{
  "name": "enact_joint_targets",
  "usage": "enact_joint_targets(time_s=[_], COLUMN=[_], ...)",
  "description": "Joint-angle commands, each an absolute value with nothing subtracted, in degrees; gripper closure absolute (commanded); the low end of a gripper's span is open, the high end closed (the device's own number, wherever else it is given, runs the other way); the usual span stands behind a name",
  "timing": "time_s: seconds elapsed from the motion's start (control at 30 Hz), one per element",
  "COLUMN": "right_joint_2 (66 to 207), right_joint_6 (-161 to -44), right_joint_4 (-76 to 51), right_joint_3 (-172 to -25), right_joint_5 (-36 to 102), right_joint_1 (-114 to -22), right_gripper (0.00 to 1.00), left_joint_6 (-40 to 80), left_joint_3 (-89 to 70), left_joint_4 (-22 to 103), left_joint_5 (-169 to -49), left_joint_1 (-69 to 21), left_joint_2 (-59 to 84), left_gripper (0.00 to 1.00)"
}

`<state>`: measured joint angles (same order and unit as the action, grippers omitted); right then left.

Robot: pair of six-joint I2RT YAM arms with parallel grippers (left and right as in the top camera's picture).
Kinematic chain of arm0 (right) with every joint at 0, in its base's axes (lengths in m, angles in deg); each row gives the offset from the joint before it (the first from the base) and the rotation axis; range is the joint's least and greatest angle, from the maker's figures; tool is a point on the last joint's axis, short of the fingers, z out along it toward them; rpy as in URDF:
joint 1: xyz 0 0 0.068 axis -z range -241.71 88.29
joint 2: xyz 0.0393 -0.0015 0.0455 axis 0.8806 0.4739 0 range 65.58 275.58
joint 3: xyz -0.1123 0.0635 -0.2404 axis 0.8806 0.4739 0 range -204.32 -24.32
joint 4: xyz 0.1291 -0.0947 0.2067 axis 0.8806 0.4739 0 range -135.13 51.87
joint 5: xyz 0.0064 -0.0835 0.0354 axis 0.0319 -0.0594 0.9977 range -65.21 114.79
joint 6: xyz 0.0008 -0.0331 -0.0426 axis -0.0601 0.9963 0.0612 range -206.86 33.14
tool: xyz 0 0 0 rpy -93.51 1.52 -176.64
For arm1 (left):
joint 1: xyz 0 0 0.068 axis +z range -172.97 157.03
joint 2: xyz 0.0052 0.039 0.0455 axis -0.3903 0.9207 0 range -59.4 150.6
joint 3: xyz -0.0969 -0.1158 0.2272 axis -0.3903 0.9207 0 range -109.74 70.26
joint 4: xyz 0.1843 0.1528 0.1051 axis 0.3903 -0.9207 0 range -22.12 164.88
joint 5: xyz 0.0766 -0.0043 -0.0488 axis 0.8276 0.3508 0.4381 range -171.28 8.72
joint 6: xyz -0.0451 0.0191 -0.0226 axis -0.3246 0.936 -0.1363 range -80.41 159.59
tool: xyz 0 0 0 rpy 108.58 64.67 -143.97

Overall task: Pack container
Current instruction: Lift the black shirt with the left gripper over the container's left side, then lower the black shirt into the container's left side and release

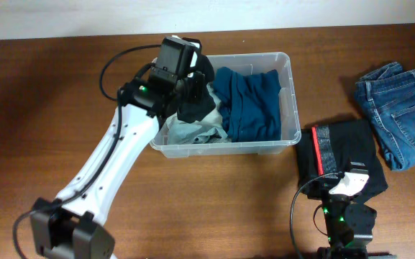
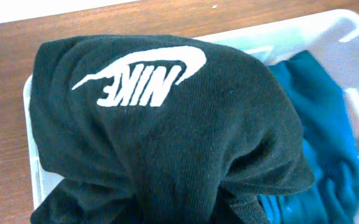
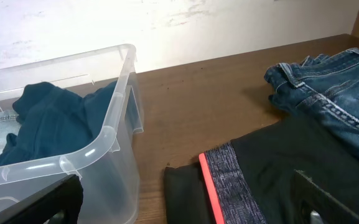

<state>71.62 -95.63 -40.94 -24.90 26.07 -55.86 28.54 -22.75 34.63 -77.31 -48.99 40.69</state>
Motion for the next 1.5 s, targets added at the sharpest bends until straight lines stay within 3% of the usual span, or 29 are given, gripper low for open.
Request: enact_joint_targets(time_s=[0.0, 0.57, 0.67, 0.8, 0.87, 1.1, 1.27, 1.3, 1.33, 1.37, 1.4, 1.47], right_joint_2=[71.2, 71.2, 71.2, 71.2, 71.2, 71.2, 71.2, 71.2, 71.2, 71.2, 71.2, 71.2], right_joint_6=[-95.4, -95.4, -95.4, -95.4, -95.4, -95.4, -95.4, -95.4, -95.4, -95.4, -95.4, -95.5], right_joint_4=[-40.6, -40.6, -40.6, -40.6, -40.6, -40.6, -40.6, -40.6, -40.6, -40.6, -40.6, -40.6], right_joint_3=[-24.6, -24.6, -24.6, -24.6, -24.6, -24.6, -24.6, -24.6, -24.6, -24.6, -24.6, -24.6], right_joint_5=[25.6, 25.6, 25.6, 25.6, 25.6, 25.6, 25.6, 25.6, 25.6, 25.6, 25.6, 25.6], right_joint_1=[-56.2, -56.2, -56.2, -56.2, -56.2, -56.2, -56.2, -56.2, -56.2, -56.2, -56.2, -56.2], right_gripper=[0.01, 0.01, 0.01, 0.01, 0.01, 0.02, 0.01, 0.01, 0.01, 0.01, 0.01, 0.01], left_joint_6=[26.3, 29.2, 29.2, 29.2, 30.5, 34.6, 34.5, 34.5, 34.5, 34.5, 34.5, 33.8], left_joint_3=[-23.6, -23.6, -23.6, -23.7, -24.3, -30.9, -35.4, -35.4, -35.4, -35.4, -35.4, -35.4], left_joint_4=[35.9, 40.0, 41.3, 42.9, 43.0, 37.1, 34.1, 33.9, 33.5, 32.7, 31.9, 29.9], left_joint_5=[-75.4, -68.2, -68.2, -68.2, -68.2, -68.2, -68.2, -68.2, -68.2, -68.2, -68.2, -68.4], left_joint_1=[-48.7, -48.7, -48.7, -48.7, -48.7, -48.7, -48.7, -48.7, -48.7, -48.7, -48.7, -48.7], left_joint_2=[43.1, 59.1, 60.3, 60.3, 60.3, 59.0, 55.5, 54.6, 54.1, 53.6, 53.5, 53.5], left_gripper=[0.99, 0.99, 0.50, 0.08, 0.01, 0.01, 0.05, 0.21, 0.44, 0.78, 1.00, 1.00])
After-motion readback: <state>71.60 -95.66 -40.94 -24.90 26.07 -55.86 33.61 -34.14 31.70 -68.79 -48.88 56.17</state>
